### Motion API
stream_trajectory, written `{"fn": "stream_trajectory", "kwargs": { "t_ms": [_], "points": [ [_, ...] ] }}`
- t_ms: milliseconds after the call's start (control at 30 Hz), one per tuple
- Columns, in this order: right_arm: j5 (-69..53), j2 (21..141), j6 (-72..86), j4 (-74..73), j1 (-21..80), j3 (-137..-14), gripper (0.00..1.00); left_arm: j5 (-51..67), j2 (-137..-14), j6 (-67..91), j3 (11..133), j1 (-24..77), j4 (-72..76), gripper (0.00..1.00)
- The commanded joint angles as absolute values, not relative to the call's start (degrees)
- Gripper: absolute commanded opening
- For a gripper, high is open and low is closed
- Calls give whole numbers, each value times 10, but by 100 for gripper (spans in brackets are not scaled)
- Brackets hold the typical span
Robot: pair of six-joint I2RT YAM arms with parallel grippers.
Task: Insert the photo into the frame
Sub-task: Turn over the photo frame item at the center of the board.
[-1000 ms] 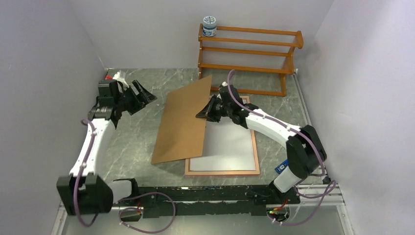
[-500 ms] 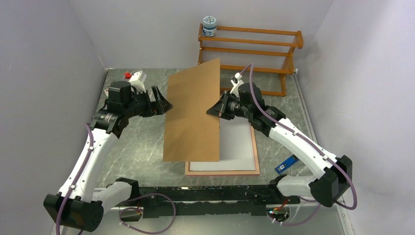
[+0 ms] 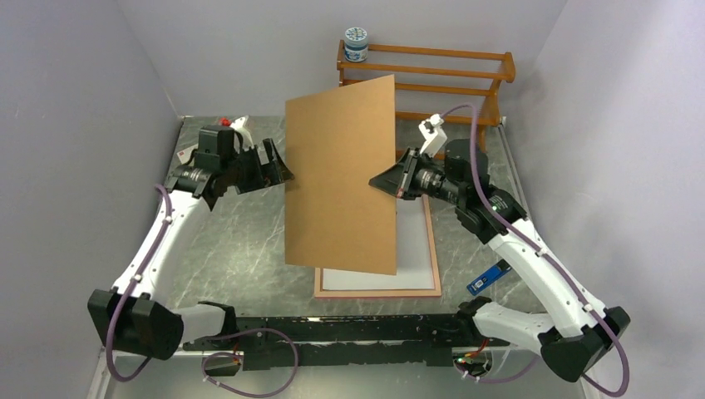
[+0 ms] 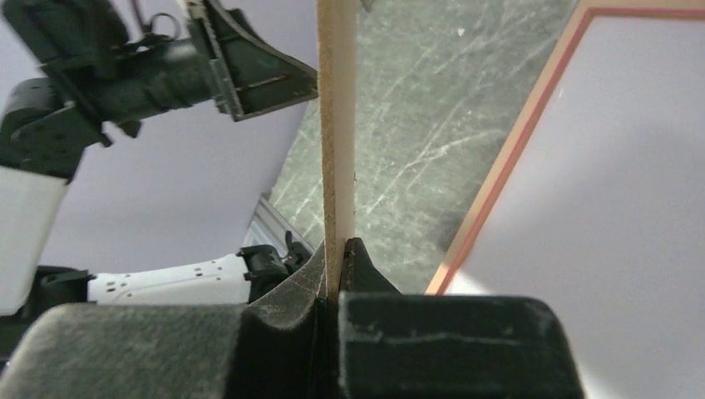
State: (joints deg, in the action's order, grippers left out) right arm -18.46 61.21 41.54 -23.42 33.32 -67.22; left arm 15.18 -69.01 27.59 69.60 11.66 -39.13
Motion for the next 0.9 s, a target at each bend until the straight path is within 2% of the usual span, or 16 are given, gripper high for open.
{"fn": "stream_trajectory", "kwargs": {
  "t_ms": [0,133,300,433,500,600,700,867],
  "points": [
    [-304,580,442,-118,289,-689,0,265,-721,251,760,95,-397,94],
    [-399,554,503,-42,234,-647,0,415,-743,237,823,25,-429,94],
    [-458,546,561,26,207,-615,0,575,-753,271,821,-36,-375,91],
    [-486,551,578,50,201,-605,0,637,-751,336,809,-41,-294,90],
    [-501,556,578,55,200,-603,0,661,-748,390,796,-41,-207,90],
    [-522,563,579,62,199,-597,0,667,-754,434,799,-40,-158,88],
    [-545,572,576,62,198,-592,0,672,-758,478,800,-46,-110,77],
    [-565,585,568,50,196,-588,0,699,-749,538,785,-81,-41,48]
  ]
}}
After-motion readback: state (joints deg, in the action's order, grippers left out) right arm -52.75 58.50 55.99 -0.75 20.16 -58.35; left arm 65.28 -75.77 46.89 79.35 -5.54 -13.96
